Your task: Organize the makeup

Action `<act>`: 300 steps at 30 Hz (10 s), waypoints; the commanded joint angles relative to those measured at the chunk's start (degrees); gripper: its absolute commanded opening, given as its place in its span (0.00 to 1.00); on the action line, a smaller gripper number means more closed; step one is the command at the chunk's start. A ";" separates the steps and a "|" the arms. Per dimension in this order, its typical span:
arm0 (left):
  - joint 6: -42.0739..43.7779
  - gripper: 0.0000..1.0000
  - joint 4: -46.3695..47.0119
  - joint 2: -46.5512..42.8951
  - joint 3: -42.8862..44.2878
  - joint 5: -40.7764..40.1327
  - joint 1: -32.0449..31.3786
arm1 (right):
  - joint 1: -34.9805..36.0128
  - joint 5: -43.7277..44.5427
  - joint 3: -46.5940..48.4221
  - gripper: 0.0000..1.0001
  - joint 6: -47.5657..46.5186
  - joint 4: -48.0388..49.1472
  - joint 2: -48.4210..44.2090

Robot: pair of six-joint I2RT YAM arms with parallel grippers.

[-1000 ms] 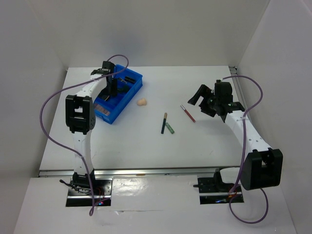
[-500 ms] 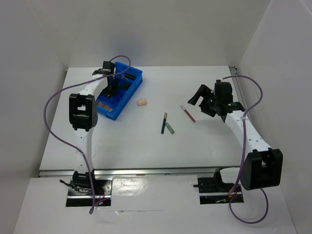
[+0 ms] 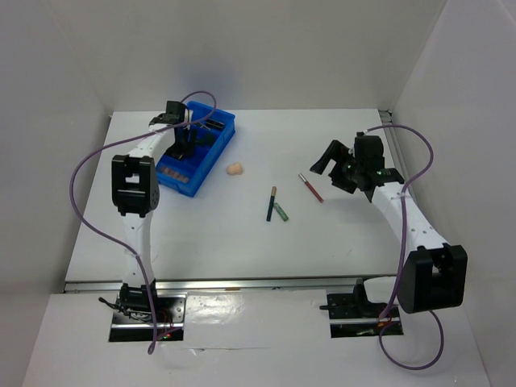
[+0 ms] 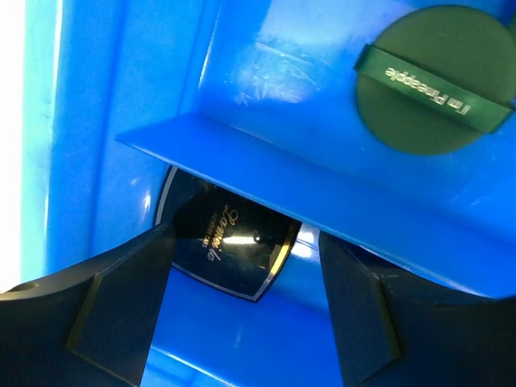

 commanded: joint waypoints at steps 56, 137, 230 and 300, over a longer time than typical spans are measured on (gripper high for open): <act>-10.09 0.78 -6.92 -3.33 1.26 5.36 6.25 | -0.95 -2.36 0.89 1.00 -0.22 3.09 1.21; -10.62 0.77 -9.81 -13.54 2.66 5.80 -3.59 | -5.43 -10.01 28.31 1.00 -1.45 -8.34 24.07; -10.52 0.91 -14.30 1.77 5.74 22.81 -4.73 | -6.48 -10.53 28.75 1.00 -1.45 -7.28 26.70; -17.21 1.00 -15.62 7.55 3.63 -0.87 -8.78 | -6.48 -12.20 28.22 1.00 -1.45 -6.23 27.23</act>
